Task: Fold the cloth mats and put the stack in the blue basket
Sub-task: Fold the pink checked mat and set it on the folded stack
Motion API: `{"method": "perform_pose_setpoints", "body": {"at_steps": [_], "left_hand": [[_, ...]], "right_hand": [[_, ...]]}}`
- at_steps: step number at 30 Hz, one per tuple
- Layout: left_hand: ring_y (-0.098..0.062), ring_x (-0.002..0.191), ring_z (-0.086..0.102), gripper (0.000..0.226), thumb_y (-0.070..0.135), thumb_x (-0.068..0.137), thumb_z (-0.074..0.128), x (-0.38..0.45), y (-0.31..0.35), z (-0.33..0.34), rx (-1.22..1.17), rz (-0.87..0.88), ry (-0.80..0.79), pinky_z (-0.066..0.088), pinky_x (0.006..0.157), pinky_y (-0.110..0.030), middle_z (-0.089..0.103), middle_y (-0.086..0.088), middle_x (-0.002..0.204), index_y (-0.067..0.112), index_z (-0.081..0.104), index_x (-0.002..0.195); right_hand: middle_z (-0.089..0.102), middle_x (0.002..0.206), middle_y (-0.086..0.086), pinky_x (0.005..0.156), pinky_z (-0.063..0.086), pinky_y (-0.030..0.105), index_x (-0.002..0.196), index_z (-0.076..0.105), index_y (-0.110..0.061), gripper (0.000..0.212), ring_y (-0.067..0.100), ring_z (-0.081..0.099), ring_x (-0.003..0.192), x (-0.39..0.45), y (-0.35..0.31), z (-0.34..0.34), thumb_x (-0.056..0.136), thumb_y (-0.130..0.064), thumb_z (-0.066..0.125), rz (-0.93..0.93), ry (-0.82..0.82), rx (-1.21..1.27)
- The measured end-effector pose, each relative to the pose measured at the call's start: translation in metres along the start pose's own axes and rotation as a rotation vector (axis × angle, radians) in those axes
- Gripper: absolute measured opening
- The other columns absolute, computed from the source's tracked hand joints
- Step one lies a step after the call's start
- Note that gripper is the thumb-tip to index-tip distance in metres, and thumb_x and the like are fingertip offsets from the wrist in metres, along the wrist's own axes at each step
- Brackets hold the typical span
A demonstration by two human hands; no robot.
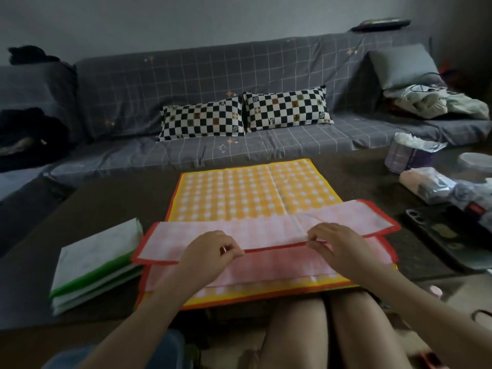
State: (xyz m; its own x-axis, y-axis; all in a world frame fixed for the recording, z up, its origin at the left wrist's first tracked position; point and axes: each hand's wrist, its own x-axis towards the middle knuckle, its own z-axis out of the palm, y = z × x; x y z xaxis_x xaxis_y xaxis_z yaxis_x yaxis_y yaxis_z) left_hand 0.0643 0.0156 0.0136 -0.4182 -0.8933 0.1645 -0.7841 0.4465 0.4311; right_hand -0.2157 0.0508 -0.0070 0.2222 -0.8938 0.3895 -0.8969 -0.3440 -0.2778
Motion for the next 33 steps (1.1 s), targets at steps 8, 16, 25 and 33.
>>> {"method": "perform_pose_setpoints", "body": {"at_steps": [8, 16, 25, 33], "left_hand": [[0.000, 0.075, 0.053, 0.015, 0.030, 0.090, 0.060, -0.016, -0.012, 0.037, -0.054, -0.049, -0.046, 0.036, 0.064, -0.010, 0.053, 0.020, 0.073, 0.025, 0.073, 0.084], [-0.003, 0.081, 0.055, 0.022, 0.044, 0.087, 0.062, -0.014, -0.017, 0.039, -0.070, -0.112, -0.155, 0.045, 0.073, -0.020, 0.059, 0.011, 0.085, 0.024, 0.070, 0.084], [-0.008, 0.112, 0.048, 0.026, 0.039, 0.096, 0.047, 0.024, 0.000, 0.057, -0.073, -0.050, -0.078, 0.037, 0.091, -0.024, 0.055, 0.010, 0.115, 0.027, 0.066, 0.110], [-0.023, 0.147, -0.010, 0.060, 0.053, 0.097, 0.015, 0.077, 0.003, 0.094, 0.349, -0.129, -0.236, -0.005, 0.118, -0.051, -0.007, 0.001, 0.161, 0.033, 0.002, 0.152]], "right_hand": [[0.067, 0.106, -0.007, 0.086, 0.042, 0.027, 0.100, 0.067, -0.018, 0.015, 0.014, 0.057, 0.104, -0.023, 0.001, 0.022, 0.091, -0.023, 0.055, 0.133, -0.147, 0.051], [0.065, 0.111, -0.012, 0.082, 0.033, 0.009, 0.096, 0.069, -0.017, 0.015, 0.006, 0.056, 0.105, -0.028, -0.001, 0.023, 0.089, -0.027, 0.060, 0.157, -0.184, 0.091], [0.063, 0.115, -0.011, 0.084, 0.037, 0.014, 0.091, 0.065, -0.017, 0.012, 0.008, 0.055, 0.108, -0.031, 0.001, 0.023, 0.088, -0.028, 0.062, 0.184, -0.202, 0.110], [0.064, 0.114, -0.010, 0.088, 0.041, 0.021, 0.090, 0.065, -0.018, 0.011, 0.010, 0.055, 0.107, -0.032, 0.002, 0.026, 0.087, -0.029, 0.063, 0.188, -0.201, 0.116]]}}
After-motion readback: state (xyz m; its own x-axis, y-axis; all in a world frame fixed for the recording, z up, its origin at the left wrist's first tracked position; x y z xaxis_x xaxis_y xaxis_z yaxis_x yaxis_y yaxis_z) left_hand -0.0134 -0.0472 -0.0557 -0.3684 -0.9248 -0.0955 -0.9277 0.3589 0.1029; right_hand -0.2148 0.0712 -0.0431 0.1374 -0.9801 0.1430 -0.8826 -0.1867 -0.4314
